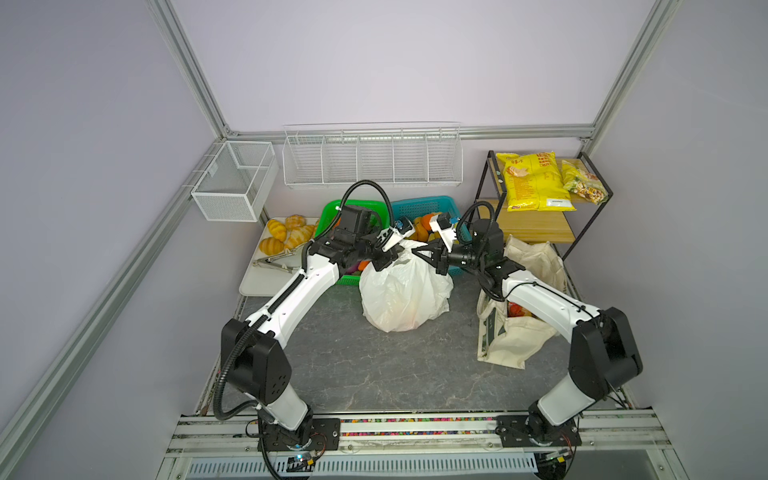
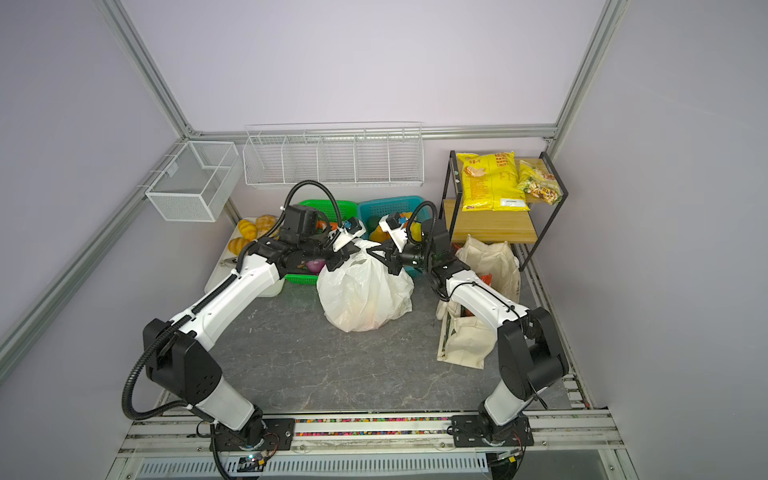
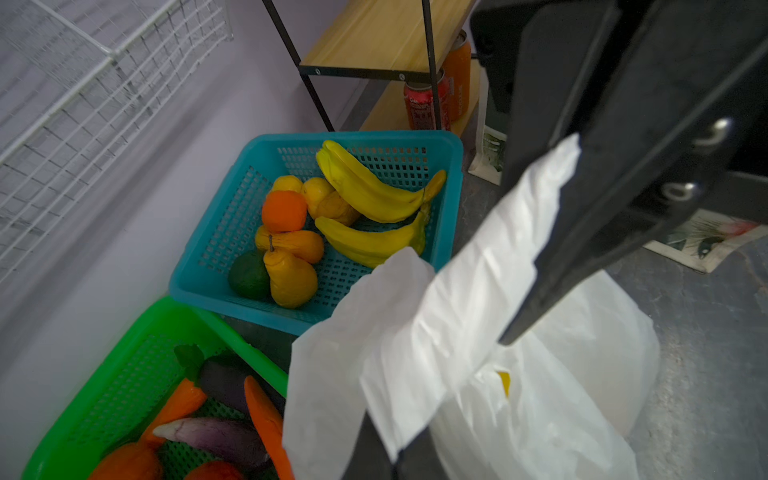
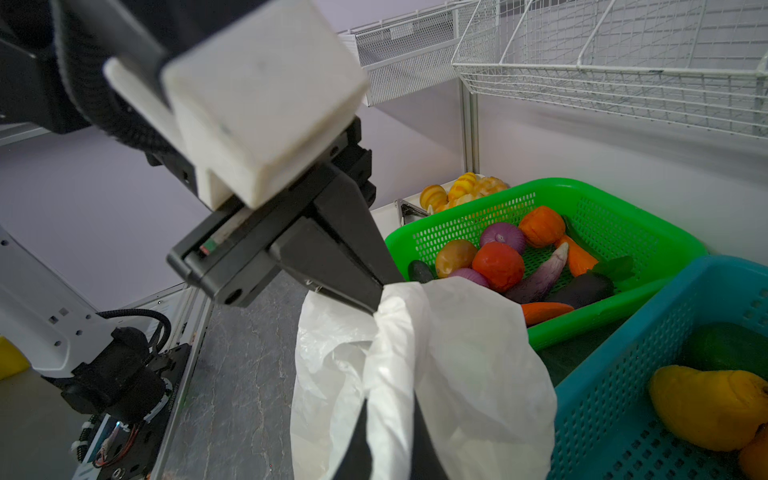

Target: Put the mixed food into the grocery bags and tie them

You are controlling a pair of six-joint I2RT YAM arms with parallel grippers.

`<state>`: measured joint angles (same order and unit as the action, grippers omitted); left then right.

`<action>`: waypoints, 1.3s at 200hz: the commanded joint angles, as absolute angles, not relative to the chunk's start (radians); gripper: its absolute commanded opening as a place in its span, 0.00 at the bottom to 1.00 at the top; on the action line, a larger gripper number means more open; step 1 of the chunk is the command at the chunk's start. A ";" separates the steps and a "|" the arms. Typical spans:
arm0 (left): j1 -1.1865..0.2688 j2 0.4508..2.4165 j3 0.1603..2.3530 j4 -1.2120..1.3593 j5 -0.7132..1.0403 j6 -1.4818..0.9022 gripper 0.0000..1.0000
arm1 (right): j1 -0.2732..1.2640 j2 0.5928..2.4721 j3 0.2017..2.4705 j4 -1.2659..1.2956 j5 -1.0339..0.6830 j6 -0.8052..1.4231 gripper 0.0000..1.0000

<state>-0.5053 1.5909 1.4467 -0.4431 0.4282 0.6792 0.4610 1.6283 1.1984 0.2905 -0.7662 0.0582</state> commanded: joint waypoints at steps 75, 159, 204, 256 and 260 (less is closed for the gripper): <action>-0.534 1.436 1.178 -0.042 0.409 0.772 0.00 | 0.469 1.575 1.219 0.186 -0.713 -0.078 0.37; -0.535 1.445 1.183 -0.077 0.446 0.793 0.00 | 0.470 1.641 1.305 0.096 -0.684 -0.211 0.63; -0.537 1.445 1.185 -0.082 0.454 0.791 0.00 | 0.472 1.670 1.329 0.069 -0.702 -0.242 0.63; -0.537 1.439 1.193 -0.103 0.443 0.773 0.00 | 0.475 1.695 1.358 0.027 -0.675 -0.273 0.28; -0.537 1.436 1.194 -0.108 0.437 0.772 0.00 | 0.476 1.691 1.358 0.024 -0.669 -0.277 0.24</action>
<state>-0.5331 1.4574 1.1900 -0.0956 0.4191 0.7689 0.4694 1.6833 1.3373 0.0555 -0.6952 -0.2245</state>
